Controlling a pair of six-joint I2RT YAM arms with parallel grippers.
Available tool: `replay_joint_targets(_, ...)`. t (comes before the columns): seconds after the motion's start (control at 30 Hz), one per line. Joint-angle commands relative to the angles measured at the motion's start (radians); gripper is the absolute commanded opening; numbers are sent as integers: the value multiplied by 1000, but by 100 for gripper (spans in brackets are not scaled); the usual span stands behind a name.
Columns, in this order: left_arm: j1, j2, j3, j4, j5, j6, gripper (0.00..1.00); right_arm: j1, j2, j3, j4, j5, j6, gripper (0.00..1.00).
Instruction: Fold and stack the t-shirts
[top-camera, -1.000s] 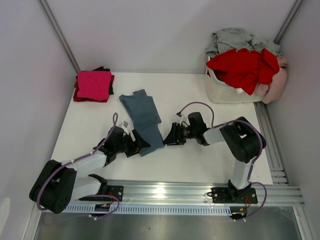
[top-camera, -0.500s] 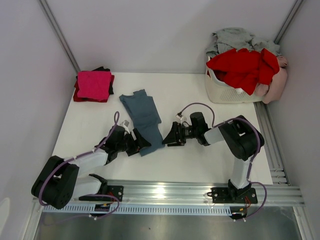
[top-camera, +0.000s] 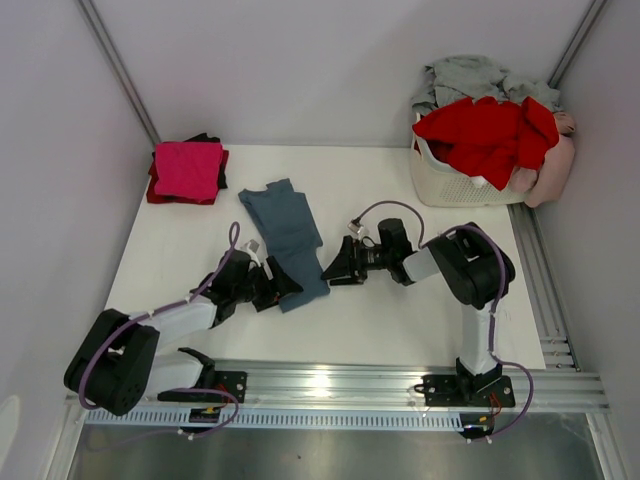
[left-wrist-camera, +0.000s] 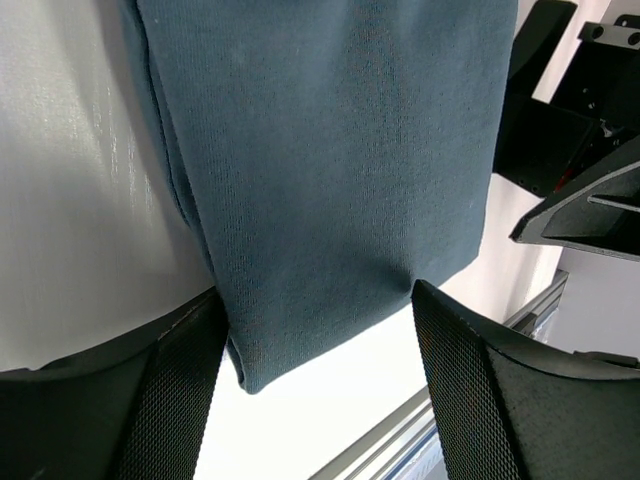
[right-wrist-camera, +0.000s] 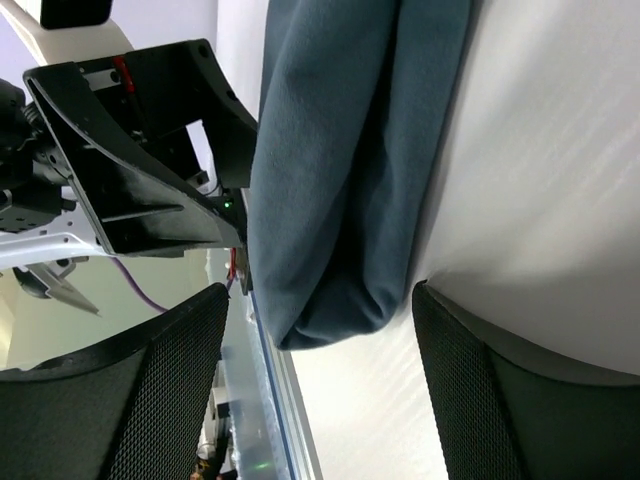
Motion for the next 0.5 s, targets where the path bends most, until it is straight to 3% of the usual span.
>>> replay_joint_targets(0.0, -9, 20, 11, -55, -22, 35, 78, 19, 65, 8, 68, 22, 28, 78)
replay_joint_targets(0.3, -9, 43, 20, -50, -21, 40, 78, 96, 120, 19, 69, 34, 28, 74)
replay_joint_targets(0.47, -9, 46, 14, -44, -16, 38, 78, 110, 135, 6, 55, 30, 17, 59)
